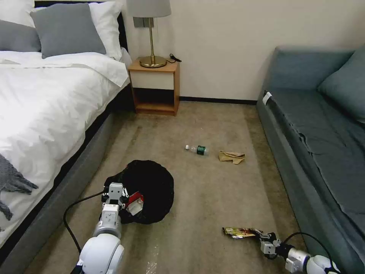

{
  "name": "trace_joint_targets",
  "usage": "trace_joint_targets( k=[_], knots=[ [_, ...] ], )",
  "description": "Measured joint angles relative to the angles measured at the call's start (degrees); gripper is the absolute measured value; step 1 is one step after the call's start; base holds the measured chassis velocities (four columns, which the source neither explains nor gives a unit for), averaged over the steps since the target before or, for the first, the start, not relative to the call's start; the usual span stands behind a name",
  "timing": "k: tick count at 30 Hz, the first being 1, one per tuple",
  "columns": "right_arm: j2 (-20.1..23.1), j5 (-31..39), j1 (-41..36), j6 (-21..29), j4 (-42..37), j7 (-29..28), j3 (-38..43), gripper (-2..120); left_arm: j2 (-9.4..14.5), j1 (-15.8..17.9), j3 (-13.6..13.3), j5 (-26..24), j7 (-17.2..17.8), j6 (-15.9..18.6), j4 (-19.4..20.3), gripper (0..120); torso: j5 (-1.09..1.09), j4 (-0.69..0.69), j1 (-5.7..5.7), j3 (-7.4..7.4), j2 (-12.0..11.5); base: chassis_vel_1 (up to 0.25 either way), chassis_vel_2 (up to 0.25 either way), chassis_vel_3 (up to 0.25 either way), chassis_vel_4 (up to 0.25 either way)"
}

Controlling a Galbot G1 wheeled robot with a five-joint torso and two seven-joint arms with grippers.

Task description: Pick up the trash bin, then pick up the garbage on the floor and place it into the trash bin.

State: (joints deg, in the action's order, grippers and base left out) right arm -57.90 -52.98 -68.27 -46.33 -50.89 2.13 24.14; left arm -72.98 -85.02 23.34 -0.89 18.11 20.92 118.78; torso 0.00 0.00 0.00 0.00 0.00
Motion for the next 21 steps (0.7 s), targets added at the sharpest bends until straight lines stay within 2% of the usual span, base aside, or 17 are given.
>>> trace_joint_targets(
  k=[11,21],
  knots=[
    [-0.5,-1.3,-0.4,0.0,-0.7,0.0,1.4,0,0.0,-0.5,0.1,0.1,0.0,-0.3,0.4,4,0.0,0.0,0.0,0.0,0.0,0.0,0.0,0.0,0.0],
    [-2.1,0.9,4.2,0.0,1.5,0.5,4.6,0,-0.7,-1.3,-0.2,0.2,0.1,-1.0,0.8,4,0.01,0.0,0.0,0.0,0.0,0.0,0.0,0.0,0.0]
  ],
)
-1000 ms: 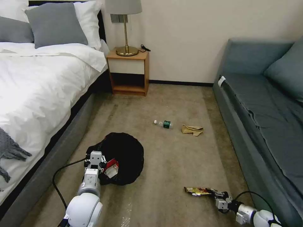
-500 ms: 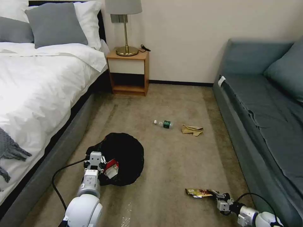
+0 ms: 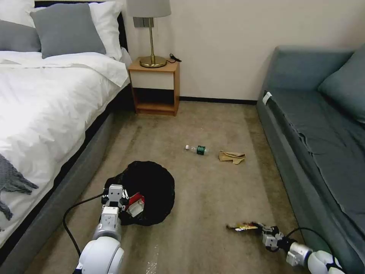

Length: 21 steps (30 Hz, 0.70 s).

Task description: Pick up the trash bin, then pick up the garbage on the floor and place it into the trash bin.

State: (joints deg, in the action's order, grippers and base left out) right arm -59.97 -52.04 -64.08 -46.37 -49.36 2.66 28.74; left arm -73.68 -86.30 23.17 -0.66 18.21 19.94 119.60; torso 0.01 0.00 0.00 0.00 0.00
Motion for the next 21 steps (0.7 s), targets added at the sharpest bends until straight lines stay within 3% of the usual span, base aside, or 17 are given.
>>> trace_joint_targets(
  k=[7,14,21],
  knots=[
    [-0.9,2.2,4.5,0.2,2.1,-0.8,0.1,0,0.1,0.1,-0.3,0.0,0.5,0.3,0.4,4,-0.01,0.0,0.0,0.0,0.0,0.0,0.0,0.0,0.0],
    [-2.1,5.6,9.5,3.8,4.2,-5.2,-0.8,0,-0.4,0.7,-0.9,0.4,0.6,0.9,0.7,4,-0.01,0.0,0.0,0.0,0.0,0.0,0.0,0.0,0.0],
    [-4.3,14.8,12.5,7.8,2.7,-11.3,-4.4,0,-0.9,1.8,-1.8,0.5,0.8,2.1,1.8,4,0.01,0.0,0.0,0.0,0.0,0.0,0.0,0.0,0.0]
  ],
)
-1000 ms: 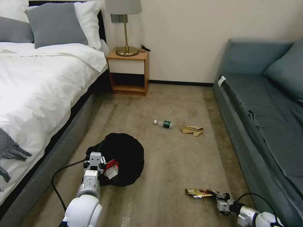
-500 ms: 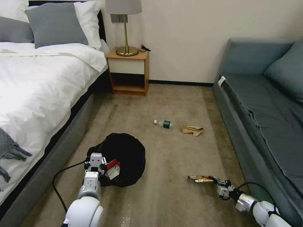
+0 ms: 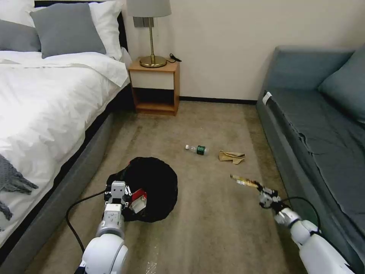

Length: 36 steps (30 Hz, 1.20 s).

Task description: Pick up the trash bin, then pick up the garbage on the floor and place it into the trash bin.

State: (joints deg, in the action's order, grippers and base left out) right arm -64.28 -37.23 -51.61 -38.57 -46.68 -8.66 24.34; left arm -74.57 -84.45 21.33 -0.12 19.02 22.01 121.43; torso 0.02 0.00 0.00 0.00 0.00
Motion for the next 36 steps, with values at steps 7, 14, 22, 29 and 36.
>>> trace_joint_targets(
  k=[7,14,22,29,36],
  knots=[
    [-2.8,13.7,0.0,5.8,-11.1,-6.4,-9.6,0,-0.2,0.3,-0.2,0.1,0.1,0.2,0.6,4,-0.02,0.0,0.0,0.0,0.0,0.0,0.0,0.0,0.0],
    [-5.6,20.6,-0.6,10.9,-22.3,-8.8,-18.1,0,-0.2,0.8,0.0,0.1,0.0,0.2,0.7,4,-0.04,0.02,0.0,0.0,0.0,0.0,0.0,0.0,0.0],
    [-4.3,25.6,-3.9,11.5,-32.0,-6.6,-24.7,0,-0.3,1.3,0.0,0.0,0.0,0.2,-0.1,4,-0.04,0.0,0.0,0.01,0.0,0.0,0.0,0.0,0.0],
    [-4.1,29.2,-7.5,11.2,-38.1,-4.2,-28.1,0,-0.6,2.1,-0.6,0.3,-0.5,0.2,-0.7,4,-0.02,0.0,0.0,0.01,0.0,0.0,0.0,0.0,0.0],
    [-3.9,33.6,-9.6,9.6,-40.7,-0.8,-30.8,0,-0.5,3.1,-0.9,0.1,-0.5,0.7,-1.1,4,-0.03,0.0,0.0,0.01,0.0,0.0,0.0,0.0,0.0]
  ],
)
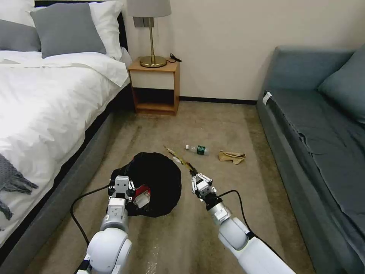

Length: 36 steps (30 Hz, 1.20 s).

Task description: Pick up the trash bin, then pick up the garbage on the floor and place it into the trash bin.

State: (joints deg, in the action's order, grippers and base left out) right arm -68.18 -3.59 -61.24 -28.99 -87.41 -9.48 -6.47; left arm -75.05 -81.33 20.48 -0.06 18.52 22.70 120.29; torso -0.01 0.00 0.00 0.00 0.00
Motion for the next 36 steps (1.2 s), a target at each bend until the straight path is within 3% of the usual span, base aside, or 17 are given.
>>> trace_joint_targets(
  k=[11,26,36],
  knots=[
    [-1.5,3.6,0.0,-1.6,0.3,2.5,-5.1,0,-0.6,0.5,-1.2,-0.1,-1.0,-0.6,-0.5,4,0.0,0.0,0.0,0.0,0.0,0.0,0.0,0.0,0.0],
    [-3.7,3.4,3.8,-1.9,7.8,2.9,-7.1,0,-1.2,-0.1,-1.4,-0.4,-1.4,-1.3,-0.2,4,0.0,0.01,0.0,0.0,0.0,0.0,0.0,0.0,0.0],
    [-4.1,2.9,3.9,-2.1,8.9,2.9,-7.4,36,-1.0,-0.6,-0.8,-0.4,-2.2,-2.1,0.2,4,0.01,0.0,0.0,-0.01,0.0,0.0,0.0,0.0,0.0]
  ],
)
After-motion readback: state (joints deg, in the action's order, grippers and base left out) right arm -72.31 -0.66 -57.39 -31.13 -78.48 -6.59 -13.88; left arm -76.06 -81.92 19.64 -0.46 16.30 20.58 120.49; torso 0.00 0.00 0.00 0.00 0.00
